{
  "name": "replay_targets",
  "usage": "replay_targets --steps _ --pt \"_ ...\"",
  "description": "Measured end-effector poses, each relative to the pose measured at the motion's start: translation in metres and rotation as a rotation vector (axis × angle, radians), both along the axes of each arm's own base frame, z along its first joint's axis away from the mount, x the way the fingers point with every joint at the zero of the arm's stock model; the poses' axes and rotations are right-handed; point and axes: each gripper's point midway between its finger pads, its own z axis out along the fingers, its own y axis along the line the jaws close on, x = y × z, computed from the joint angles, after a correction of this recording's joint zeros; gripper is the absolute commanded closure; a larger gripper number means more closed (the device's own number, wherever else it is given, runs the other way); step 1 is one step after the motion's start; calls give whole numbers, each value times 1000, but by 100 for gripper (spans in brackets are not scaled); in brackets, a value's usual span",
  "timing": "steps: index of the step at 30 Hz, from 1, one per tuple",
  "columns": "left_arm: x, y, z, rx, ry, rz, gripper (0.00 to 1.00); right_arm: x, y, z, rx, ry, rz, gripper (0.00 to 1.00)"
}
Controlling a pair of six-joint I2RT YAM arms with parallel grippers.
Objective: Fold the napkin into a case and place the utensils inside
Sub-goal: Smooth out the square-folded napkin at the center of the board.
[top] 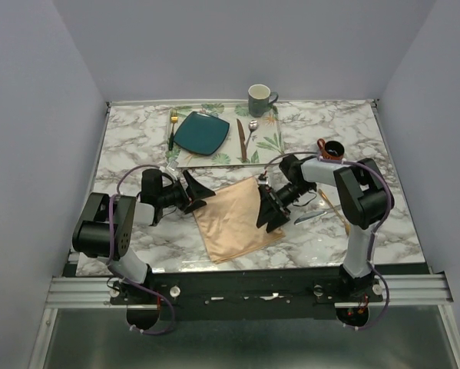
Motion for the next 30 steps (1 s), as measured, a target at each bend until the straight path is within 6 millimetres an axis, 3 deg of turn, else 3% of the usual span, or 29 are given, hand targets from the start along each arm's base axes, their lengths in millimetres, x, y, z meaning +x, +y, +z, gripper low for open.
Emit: replay_targets --steps 6,15,19,22,23,24,26,28,30 --pt "-7 3 -7 35 7 -6 1 0 -14 -19 -44 22 -2 0" --pt "-10 7 -6 85 -23 -15 1 3 -20 -18 -66 17 20 1" --pt "-10 9 7 140 -84 -41 1 10 -25 -13 -91 -60 55 11" --pt "-4 9 24 291 -253 -128 1 19 -30 2 -122 -167 69 18" --pt "-1 1 48 335 -382 -174 1 22 -31 7 -133 -198 68 22" --pt "-2 -2 59 396 -480 -215 1 27 -32 11 -141 -235 66 24" --pt "-15 -10 85 530 -728 -321 1 37 -36 16 -185 -302 57 24" --pt "-37 -16 100 640 -943 -441 4 49 -38 14 -227 -348 45 24" --pt "-53 -15 102 717 -1078 -535 7 61 -42 9 -277 -382 35 24"
